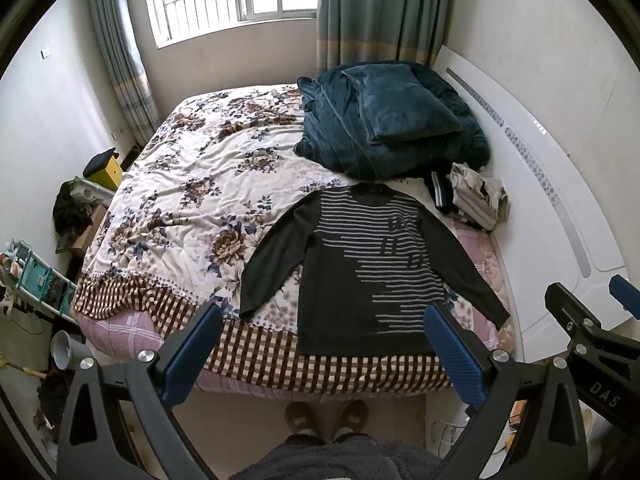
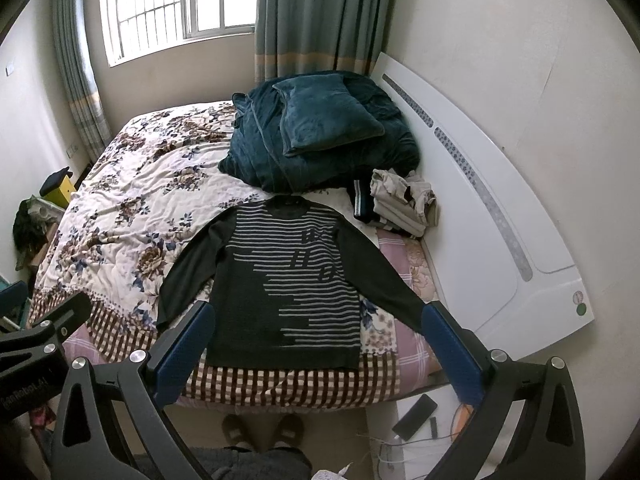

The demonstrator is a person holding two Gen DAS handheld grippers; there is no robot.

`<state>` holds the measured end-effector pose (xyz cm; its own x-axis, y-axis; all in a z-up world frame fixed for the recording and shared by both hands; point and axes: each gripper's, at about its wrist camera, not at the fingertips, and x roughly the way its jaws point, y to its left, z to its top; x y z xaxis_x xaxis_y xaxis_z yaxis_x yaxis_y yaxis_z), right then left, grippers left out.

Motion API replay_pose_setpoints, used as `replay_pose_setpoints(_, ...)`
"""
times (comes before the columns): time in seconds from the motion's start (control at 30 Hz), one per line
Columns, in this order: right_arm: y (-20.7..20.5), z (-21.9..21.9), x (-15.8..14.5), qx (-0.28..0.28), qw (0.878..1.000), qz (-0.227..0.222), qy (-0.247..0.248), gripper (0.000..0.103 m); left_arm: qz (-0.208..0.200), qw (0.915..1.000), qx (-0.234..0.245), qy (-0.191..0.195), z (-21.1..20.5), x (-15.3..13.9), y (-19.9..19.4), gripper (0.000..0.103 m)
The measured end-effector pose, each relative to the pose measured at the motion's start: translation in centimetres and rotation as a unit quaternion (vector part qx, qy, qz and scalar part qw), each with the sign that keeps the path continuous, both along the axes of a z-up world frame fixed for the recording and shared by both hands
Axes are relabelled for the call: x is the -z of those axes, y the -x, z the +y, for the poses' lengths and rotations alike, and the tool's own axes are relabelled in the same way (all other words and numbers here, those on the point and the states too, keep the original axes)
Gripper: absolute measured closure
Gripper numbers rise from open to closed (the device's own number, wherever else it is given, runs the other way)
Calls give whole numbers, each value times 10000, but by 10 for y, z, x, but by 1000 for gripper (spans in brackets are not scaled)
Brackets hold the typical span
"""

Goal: Fold small clothes

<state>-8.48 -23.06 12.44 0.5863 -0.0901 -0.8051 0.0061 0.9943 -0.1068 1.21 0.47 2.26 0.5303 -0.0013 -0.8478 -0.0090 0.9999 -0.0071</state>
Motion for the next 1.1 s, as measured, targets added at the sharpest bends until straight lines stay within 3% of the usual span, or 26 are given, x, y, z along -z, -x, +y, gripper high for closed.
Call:
replay_pose_setpoints(0.73,0,-4,-1,70,10000,15,-18,0,-134,9999,10,-8,-9,4,-14,0)
replay_pose_setpoints(0.93,-18,-31,37,740,9970,202,-78,0,-217,9992,147,-288,-18,56,-57,0)
replay_pose_setpoints(1.1,-48,-83,114,1662,9852,399,-102,0,160,9983,390,-398,-45,137,-105,0)
